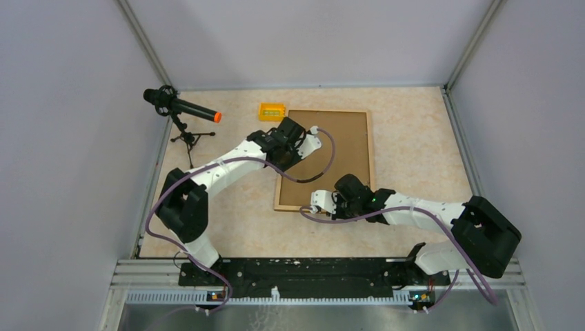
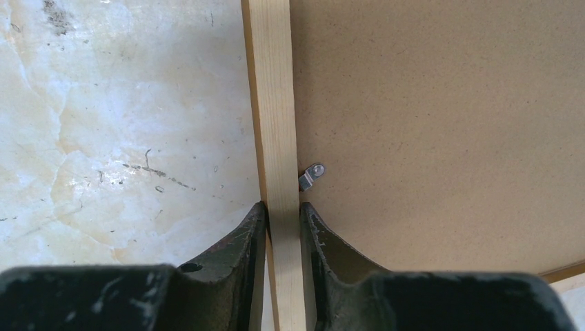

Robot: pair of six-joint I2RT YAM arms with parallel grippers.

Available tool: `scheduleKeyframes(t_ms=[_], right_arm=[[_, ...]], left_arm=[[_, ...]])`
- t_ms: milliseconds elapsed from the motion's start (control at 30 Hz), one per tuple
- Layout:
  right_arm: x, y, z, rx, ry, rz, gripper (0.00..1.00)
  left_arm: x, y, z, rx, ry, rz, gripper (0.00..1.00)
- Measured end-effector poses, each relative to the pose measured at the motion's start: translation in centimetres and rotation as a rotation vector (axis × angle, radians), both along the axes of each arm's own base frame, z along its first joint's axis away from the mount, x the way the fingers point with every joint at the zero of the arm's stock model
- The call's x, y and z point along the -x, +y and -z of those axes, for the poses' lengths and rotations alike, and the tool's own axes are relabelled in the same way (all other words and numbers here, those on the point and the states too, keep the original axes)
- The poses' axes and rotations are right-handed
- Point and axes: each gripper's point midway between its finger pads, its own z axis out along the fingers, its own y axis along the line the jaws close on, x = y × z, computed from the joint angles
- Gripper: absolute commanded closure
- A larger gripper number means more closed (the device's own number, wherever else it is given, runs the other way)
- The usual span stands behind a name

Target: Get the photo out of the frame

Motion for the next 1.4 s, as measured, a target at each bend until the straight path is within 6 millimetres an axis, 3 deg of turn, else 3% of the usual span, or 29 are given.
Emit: scheduleKeyframes(t_ms=[433,1400], right_arm=[[0.0,0.0,0.0,0.0,0.0,0.0,0.79],[0.0,0.0,0.0,0.001,-0.001,-0.002,0.82]], left_arm=[[1.2,-0.8,0.7,-0.063,0.005,0.054,1.0],[0.2,-0.4,1.0,-0.11,-0.029,0.009,1.0]])
